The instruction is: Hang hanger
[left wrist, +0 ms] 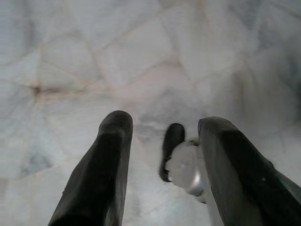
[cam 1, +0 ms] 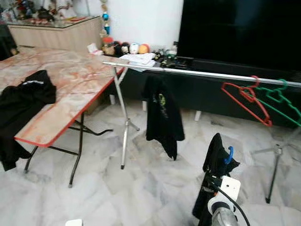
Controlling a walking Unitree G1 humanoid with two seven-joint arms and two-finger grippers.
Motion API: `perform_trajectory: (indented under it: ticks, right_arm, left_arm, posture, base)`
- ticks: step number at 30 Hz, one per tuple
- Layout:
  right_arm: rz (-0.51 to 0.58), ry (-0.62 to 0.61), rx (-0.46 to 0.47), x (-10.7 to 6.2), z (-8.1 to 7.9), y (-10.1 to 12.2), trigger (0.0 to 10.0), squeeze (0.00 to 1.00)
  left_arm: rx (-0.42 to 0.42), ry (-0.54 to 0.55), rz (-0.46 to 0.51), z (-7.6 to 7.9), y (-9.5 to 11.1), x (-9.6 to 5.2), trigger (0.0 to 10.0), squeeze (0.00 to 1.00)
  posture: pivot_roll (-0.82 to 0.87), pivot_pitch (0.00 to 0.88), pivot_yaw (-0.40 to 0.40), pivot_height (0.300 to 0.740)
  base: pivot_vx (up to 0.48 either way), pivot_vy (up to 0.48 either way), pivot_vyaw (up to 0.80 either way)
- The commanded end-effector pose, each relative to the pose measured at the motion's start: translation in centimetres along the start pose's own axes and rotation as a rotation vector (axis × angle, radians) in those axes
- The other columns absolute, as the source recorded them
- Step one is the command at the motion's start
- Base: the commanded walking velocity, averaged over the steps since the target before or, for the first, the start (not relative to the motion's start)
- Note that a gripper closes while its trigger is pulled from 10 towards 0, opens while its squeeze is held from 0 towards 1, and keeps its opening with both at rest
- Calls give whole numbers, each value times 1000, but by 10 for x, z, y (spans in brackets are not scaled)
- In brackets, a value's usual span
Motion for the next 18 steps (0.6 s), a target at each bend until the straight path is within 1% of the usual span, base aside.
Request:
perform_trajectory:
  ticks: [1,6,18]
  right_arm:
    - [47,9,-4,3,-3,13,10000,0]
    - [47,10,-4,3,-3,13,10000,0]
    - [47,9,-3,3,-3,13,10000,0]
  left_arm:
    - [-2,7,-4,-2,0,0,10000,0]
    - [2,5,1,-1,2,0,10000,0]
    - [21,-7,17,2,6,1,10000,0]
  posture:
    - [137,1,10,740]
    - [138,2,10,740]
    - [139,2,11,740]
  base:
    - [0,480,0]
    - [0,469,0]
    - [0,0,0]
Point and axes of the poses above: a point about 5 cm out from each wrist's last joint towards the gripper, its own x axis pointing out of the wrist towards the gripper, its own y axis along the axis of the wrist's last joint, z = x × y, the point moved 5 cm from there along x, pointing out of the wrist towards the gripper, and after that the axes turned 12 degrees about -x, right-handed, at the moved point
